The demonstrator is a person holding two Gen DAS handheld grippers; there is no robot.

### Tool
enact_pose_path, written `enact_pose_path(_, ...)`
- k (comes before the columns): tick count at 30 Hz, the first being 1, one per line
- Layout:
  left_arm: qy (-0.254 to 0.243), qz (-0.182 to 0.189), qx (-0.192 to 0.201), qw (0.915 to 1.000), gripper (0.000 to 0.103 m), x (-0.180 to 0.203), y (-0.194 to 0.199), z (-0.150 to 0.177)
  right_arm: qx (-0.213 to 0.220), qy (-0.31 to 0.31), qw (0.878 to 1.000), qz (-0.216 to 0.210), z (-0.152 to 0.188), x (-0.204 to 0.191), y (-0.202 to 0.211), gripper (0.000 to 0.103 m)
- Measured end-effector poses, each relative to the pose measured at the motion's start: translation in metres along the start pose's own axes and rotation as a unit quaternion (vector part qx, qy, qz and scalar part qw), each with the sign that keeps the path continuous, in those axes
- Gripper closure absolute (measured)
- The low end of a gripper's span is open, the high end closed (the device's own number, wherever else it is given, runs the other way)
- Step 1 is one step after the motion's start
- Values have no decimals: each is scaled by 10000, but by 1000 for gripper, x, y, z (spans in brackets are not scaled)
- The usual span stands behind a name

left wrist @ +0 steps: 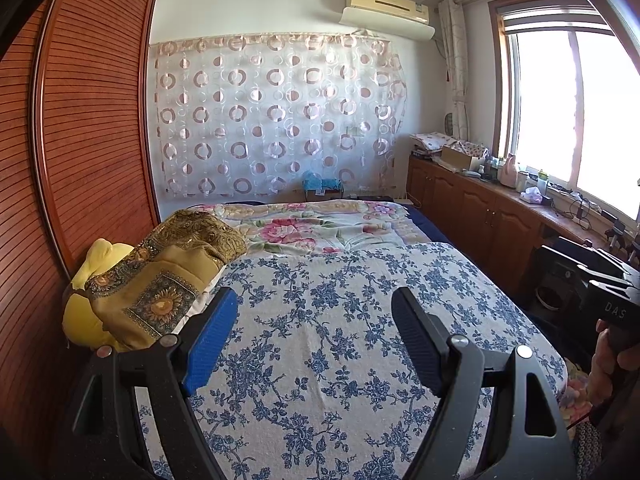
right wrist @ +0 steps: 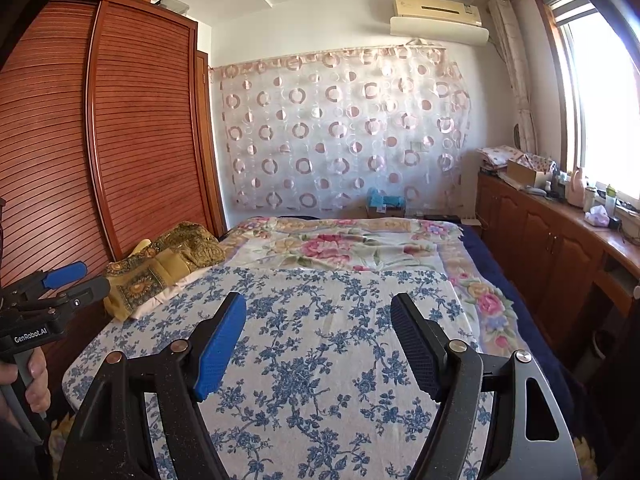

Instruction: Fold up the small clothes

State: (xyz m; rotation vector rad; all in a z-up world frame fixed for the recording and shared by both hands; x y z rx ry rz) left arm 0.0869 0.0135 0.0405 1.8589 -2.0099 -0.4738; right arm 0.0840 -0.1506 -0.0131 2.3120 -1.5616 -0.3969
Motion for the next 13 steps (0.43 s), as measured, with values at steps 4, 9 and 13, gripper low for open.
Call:
enact_pose_path(4, -8, 2, 8, 10000, 23, 1, 1, 0, -26, -29, 10000, -16, 1, 2, 0, 27)
enact_pose_path(9, -10, 7, 6, 10000, 23, 1, 2, 0, -32, -42, 10000, -7, -1, 2, 1, 27)
enact_pose_path(13, -13, 8, 11, 10000, 23, 2, 1, 0, -29, -42, 10000, -9, -1, 2, 2, 27)
Point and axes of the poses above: each gripper's, at about its wrist camera, not at the fingertips, and y roughly against the way its jaws point, x to its right, z to its underside, the point moved 4 cm from there along -y, roughly the way its jaws point, and after that the axes turned 4 degrees about -x, right-handed, at the moved point
